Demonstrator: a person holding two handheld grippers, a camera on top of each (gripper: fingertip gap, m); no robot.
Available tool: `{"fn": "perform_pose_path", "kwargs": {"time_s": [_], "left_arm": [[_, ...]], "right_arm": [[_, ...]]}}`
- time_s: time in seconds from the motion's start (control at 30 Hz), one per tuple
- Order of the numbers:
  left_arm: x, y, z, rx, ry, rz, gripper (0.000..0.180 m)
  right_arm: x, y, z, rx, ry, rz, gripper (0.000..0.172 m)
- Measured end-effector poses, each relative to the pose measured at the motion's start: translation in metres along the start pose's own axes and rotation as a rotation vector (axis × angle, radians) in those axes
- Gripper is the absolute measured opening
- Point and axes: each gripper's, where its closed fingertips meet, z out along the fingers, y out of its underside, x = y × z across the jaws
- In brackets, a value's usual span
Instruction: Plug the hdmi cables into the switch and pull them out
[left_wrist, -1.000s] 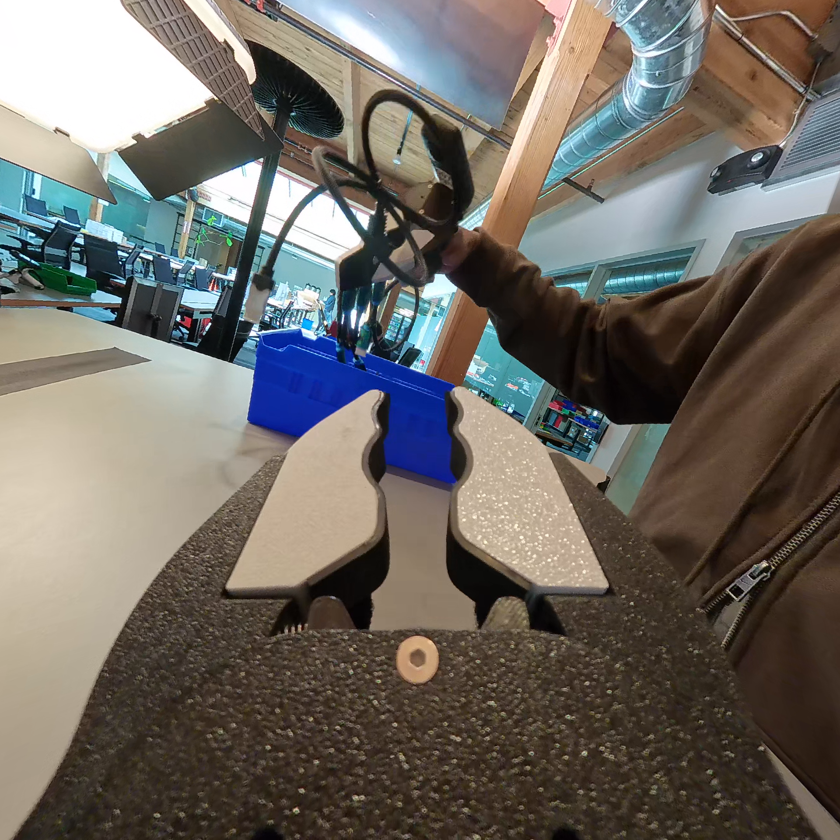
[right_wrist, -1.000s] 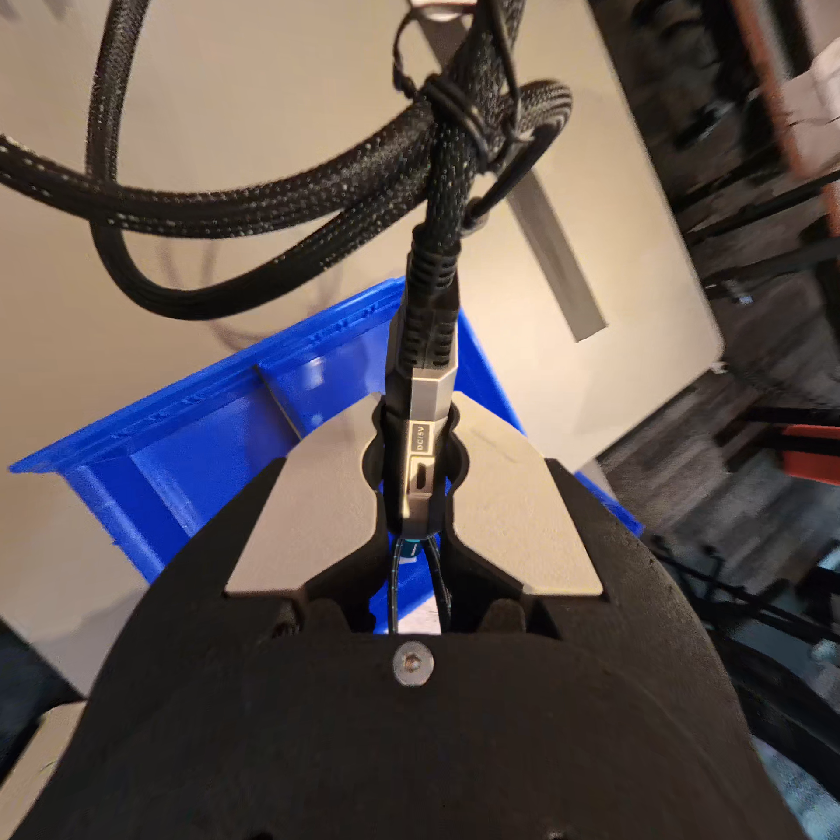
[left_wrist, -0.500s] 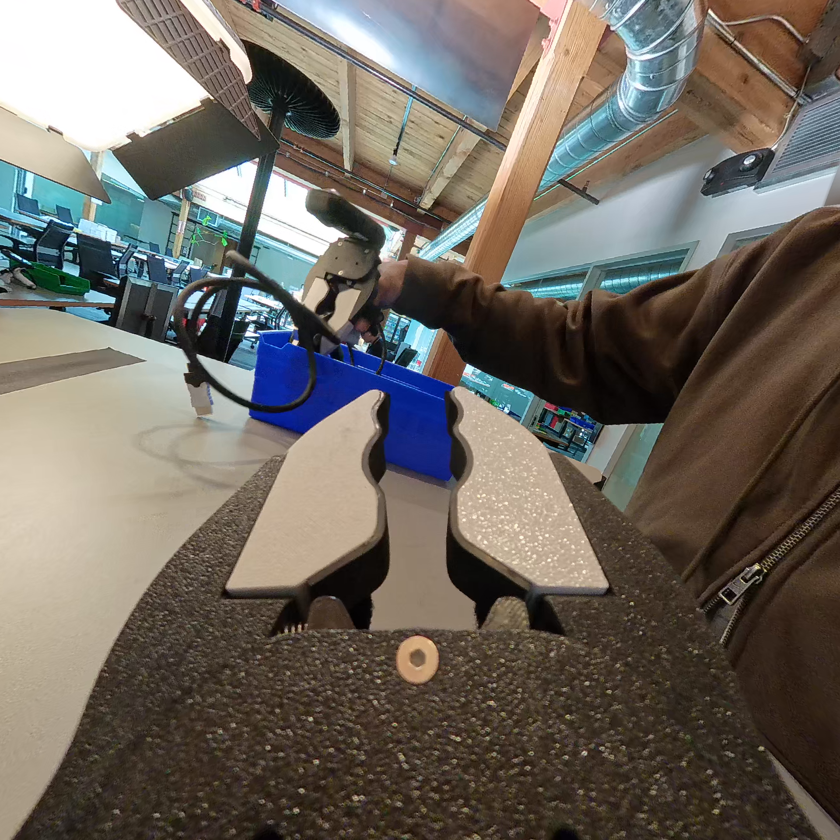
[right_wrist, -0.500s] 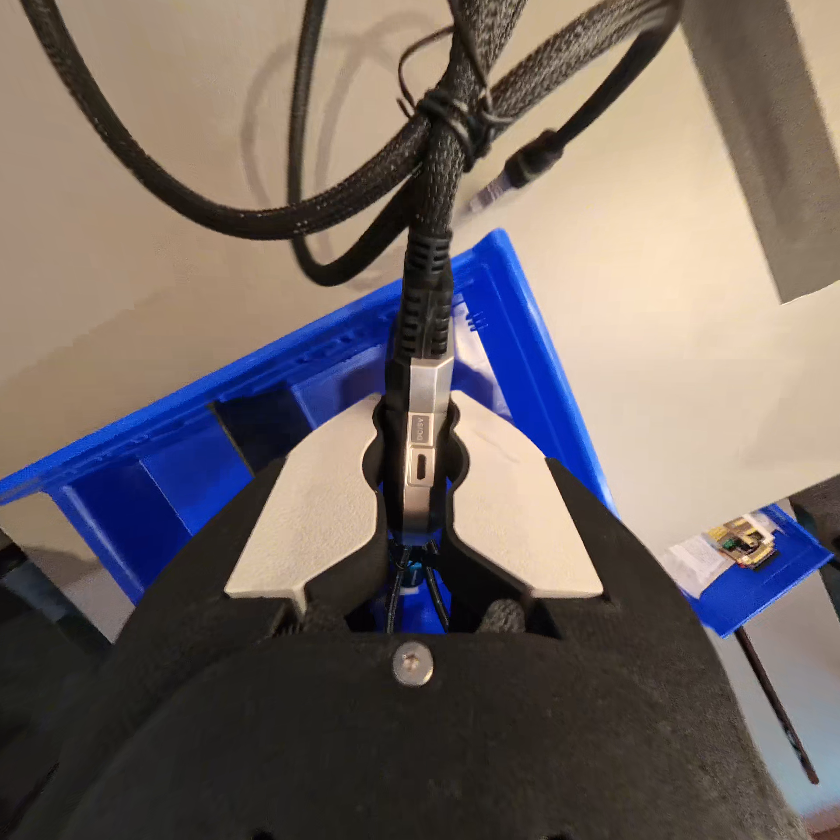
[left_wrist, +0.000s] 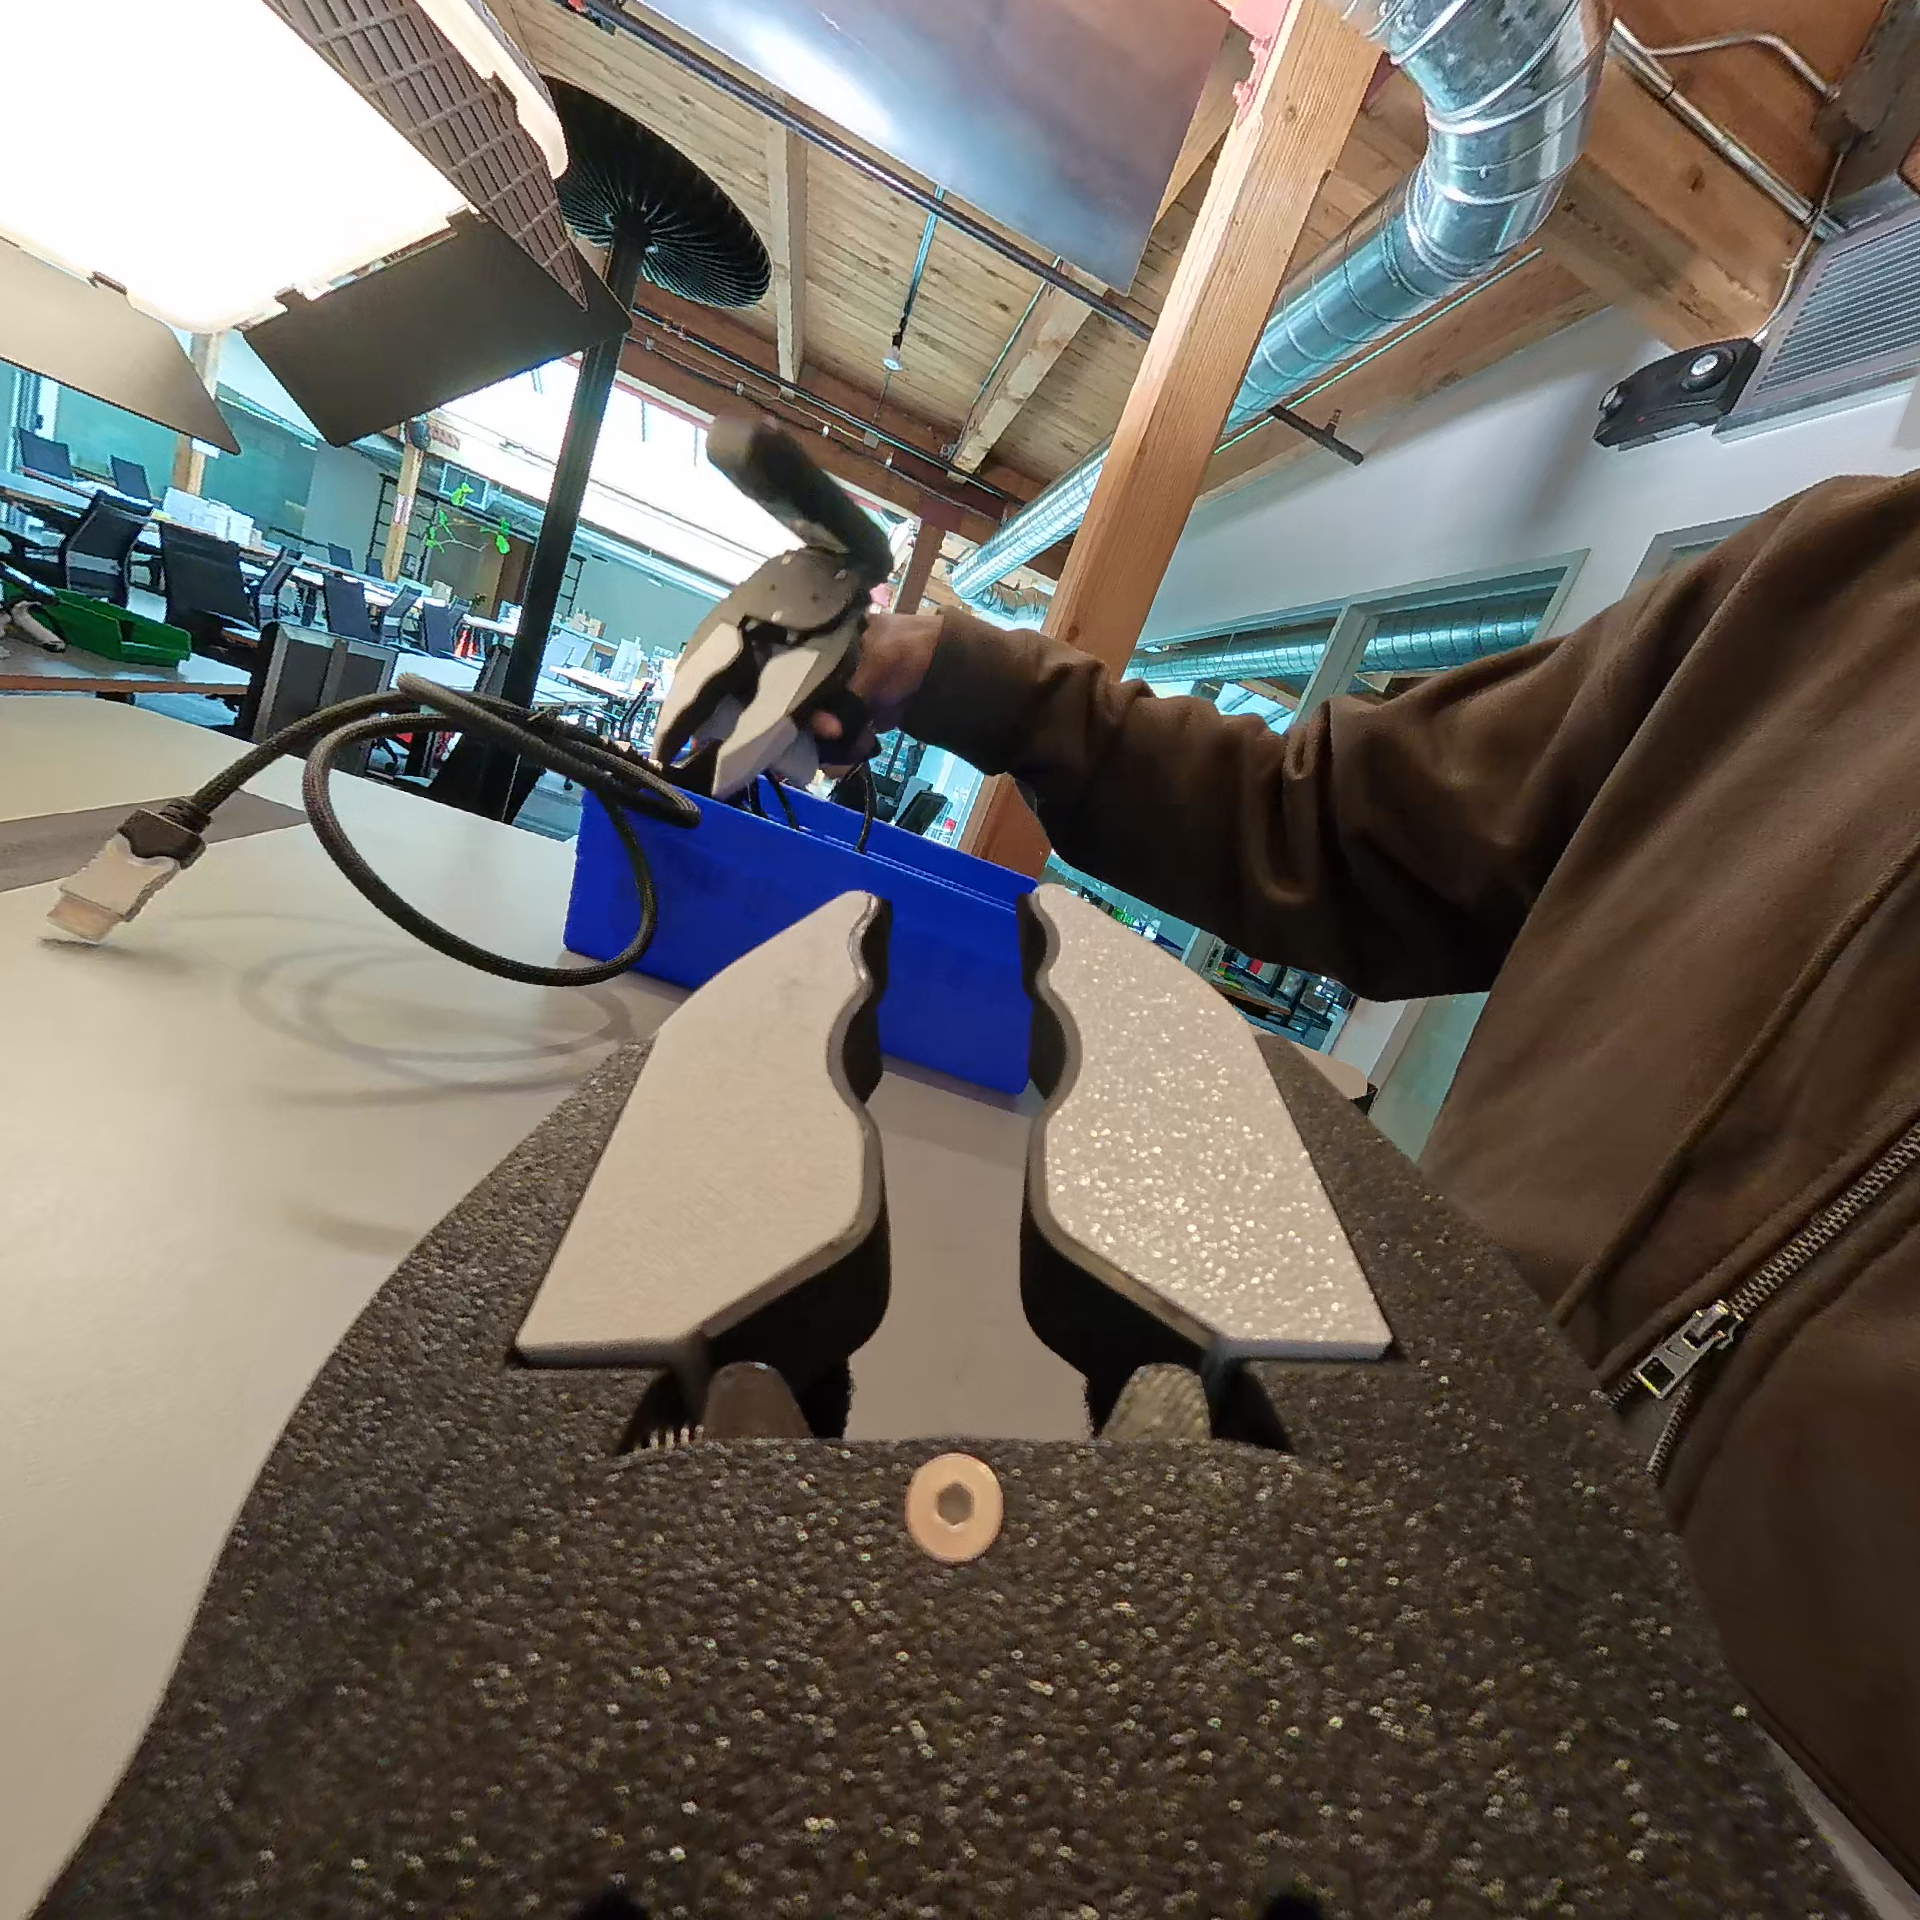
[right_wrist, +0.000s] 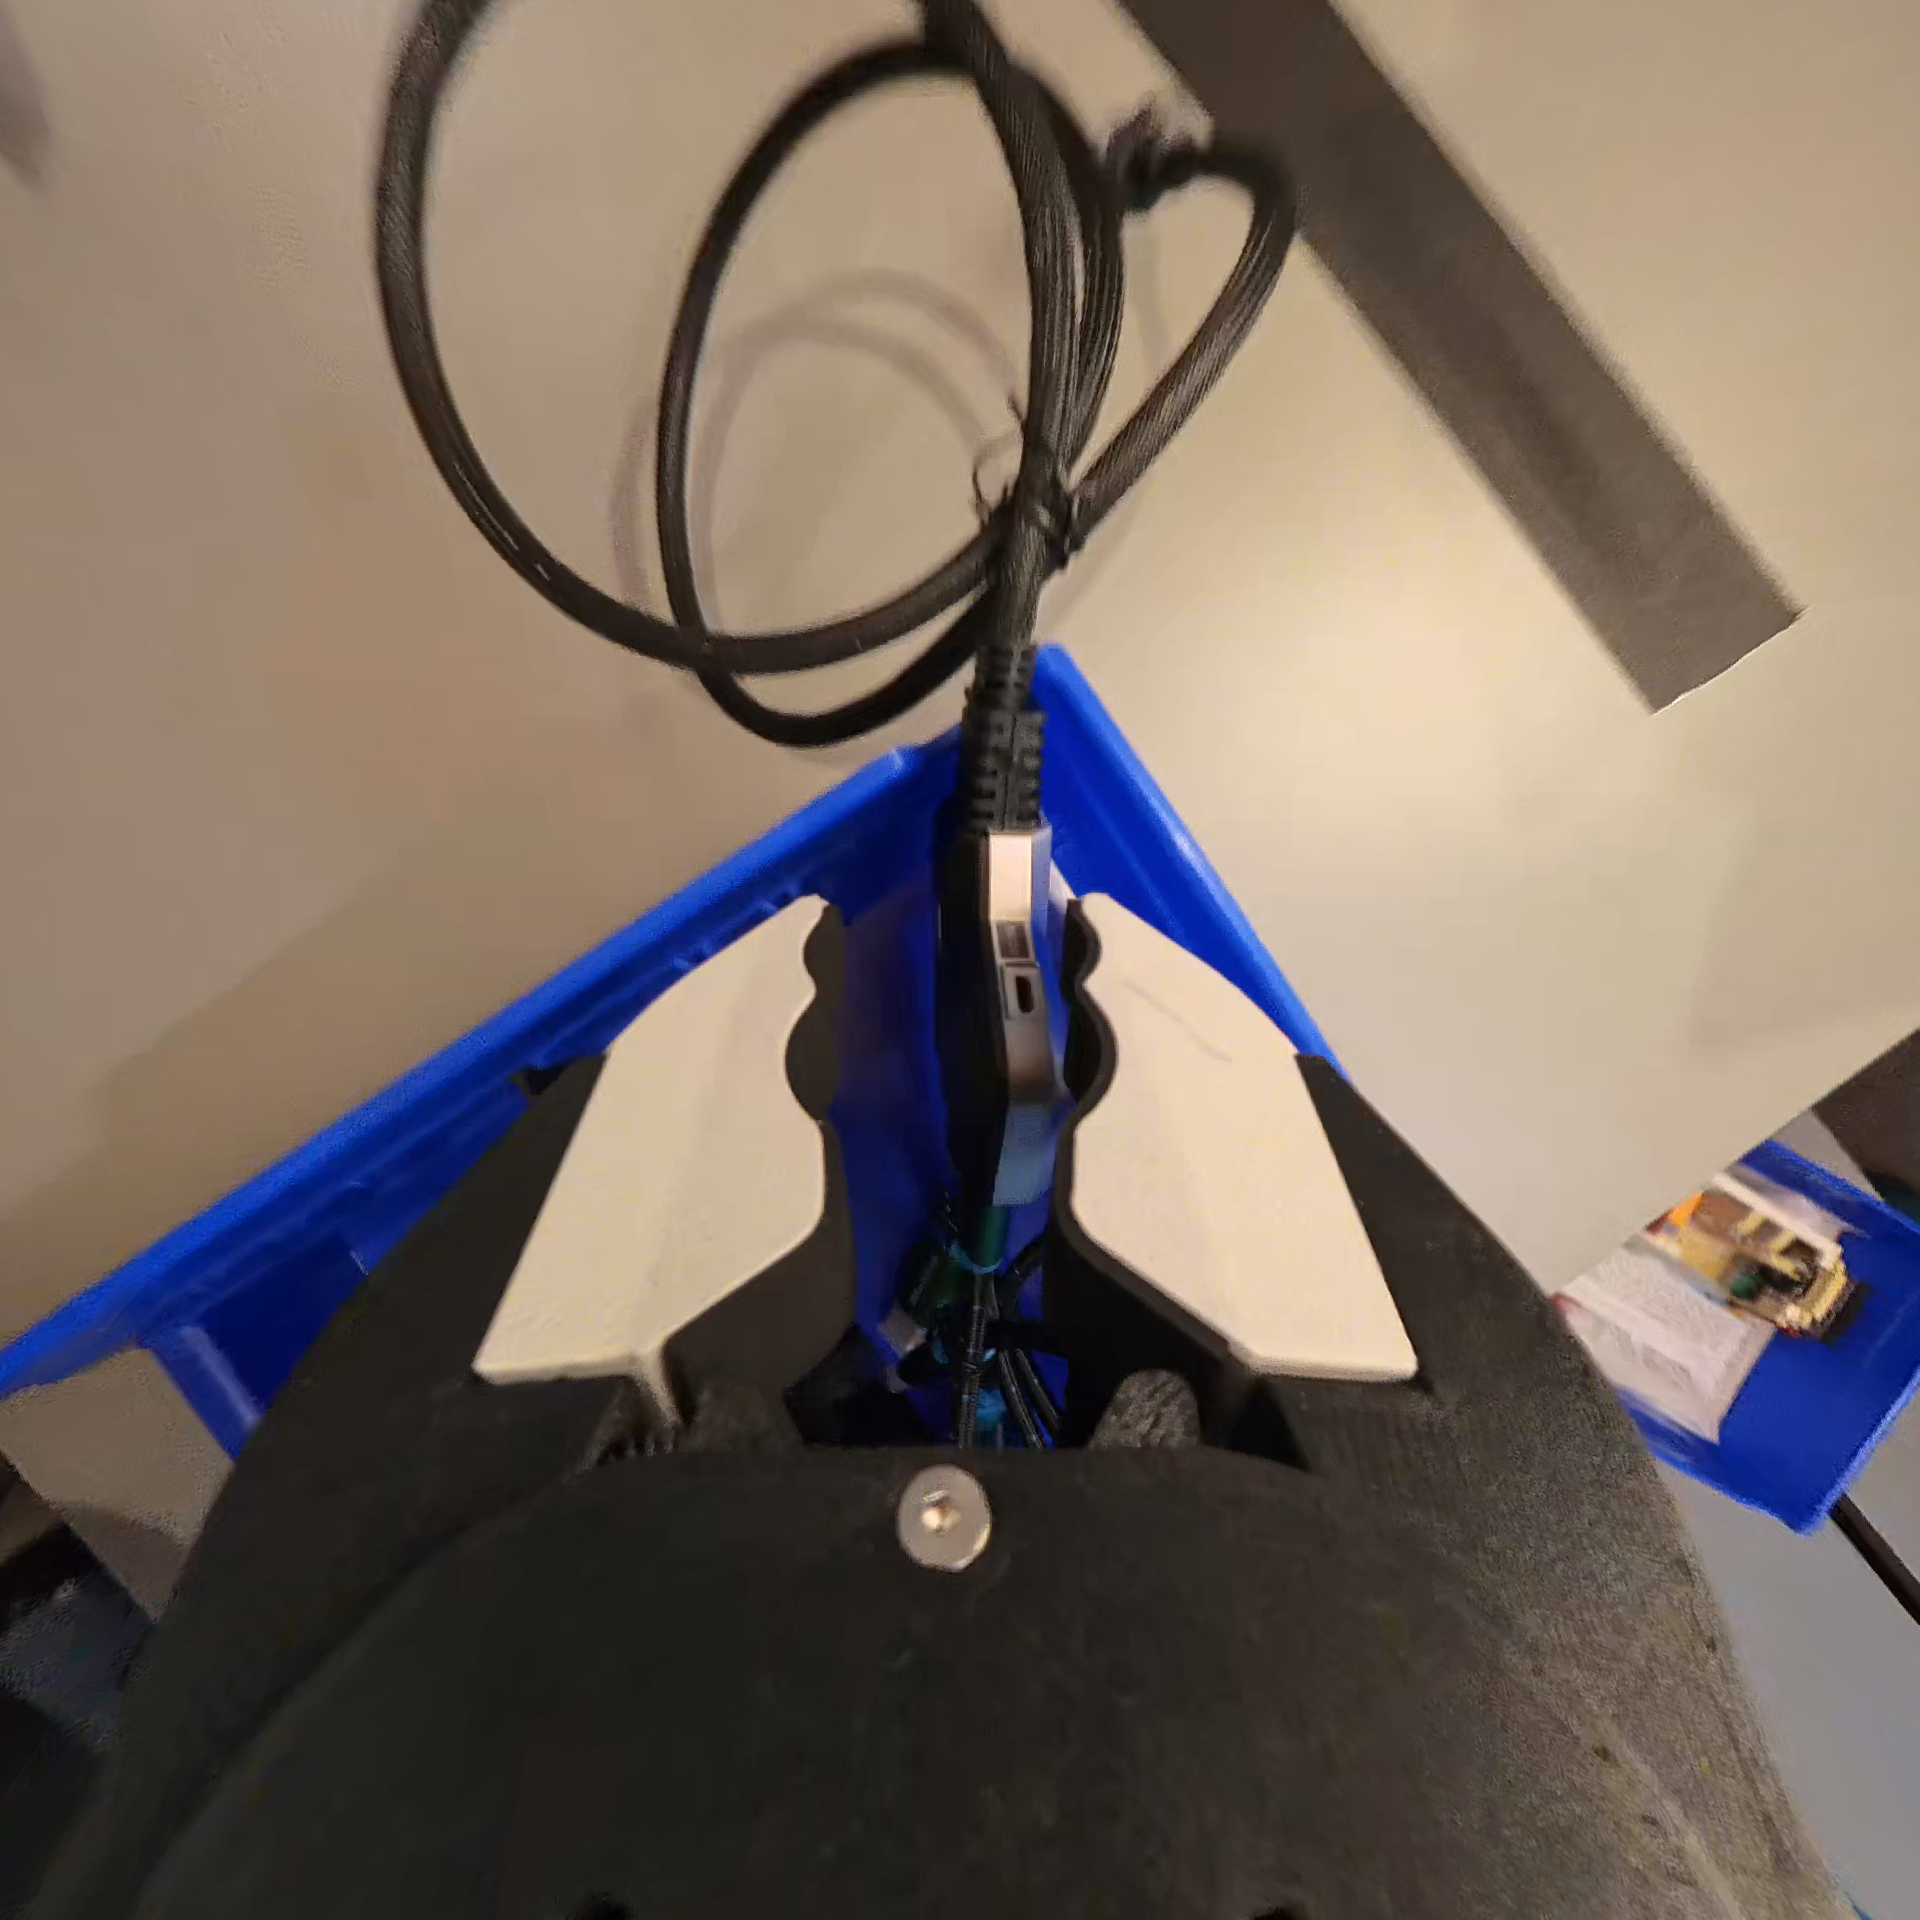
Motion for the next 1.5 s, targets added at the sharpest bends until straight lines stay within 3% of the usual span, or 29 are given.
{"fn": "perform_pose_path", "kwargs": {"time_s": [0.03,0.13,0.2,0.43,0.5,0.6,0.87,1.13,1.3,1.5], "left_arm": [[0.000,0.000,0.000,-0.003,0.001,-0.003,0.024],[-0.001,0.001,0.001,-0.005,0.002,-0.010,0.024],[-0.002,0.001,0.002,-0.011,0.004,-0.013,0.024],[0.000,0.001,0.002,-0.010,0.007,-0.006,0.024],[0.001,0.001,0.001,-0.004,0.004,-0.002,0.024],[0.001,0.000,-0.002,-0.002,-0.002,0.001,0.024],[-0.005,-0.002,-0.003,-0.002,-0.024,-0.010,0.024],[-0.029,-0.001,0.003,-0.020,-0.139,0.003,0.028],[-0.023,-0.004,-0.003,0.009,-0.140,0.001,0.028],[-0.021,-0.004,-0.004,0.009,-0.138,0.003,0.028]], "right_arm": [[-0.001,-0.010,-0.011,0.060,0.008,0.010,0.043],[-0.001,-0.037,-0.037,0.176,0.049,0.039,0.040],[0.004,-0.050,-0.039,0.172,0.088,0.044,0.044],[0.021,-0.083,0.033,-0.085,0.066,0.125,0.069],[0.028,-0.077,0.056,-0.201,0.063,0.156,0.059],[0.027,-0.076,0.069,-0.254,0.043,0.115,0.020],[-0.011,-0.101,0.018,0.117,-0.018,-0.281,0.011],[-0.046,-0.096,-0.012,0.213,-0.107,-0.455,0.011],[-0.038,-0.105,-0.044,0.322,-0.020,-0.416,0.011],[-0.008,-0.095,-0.072,0.340,0.169,-0.129,0.011]]}}
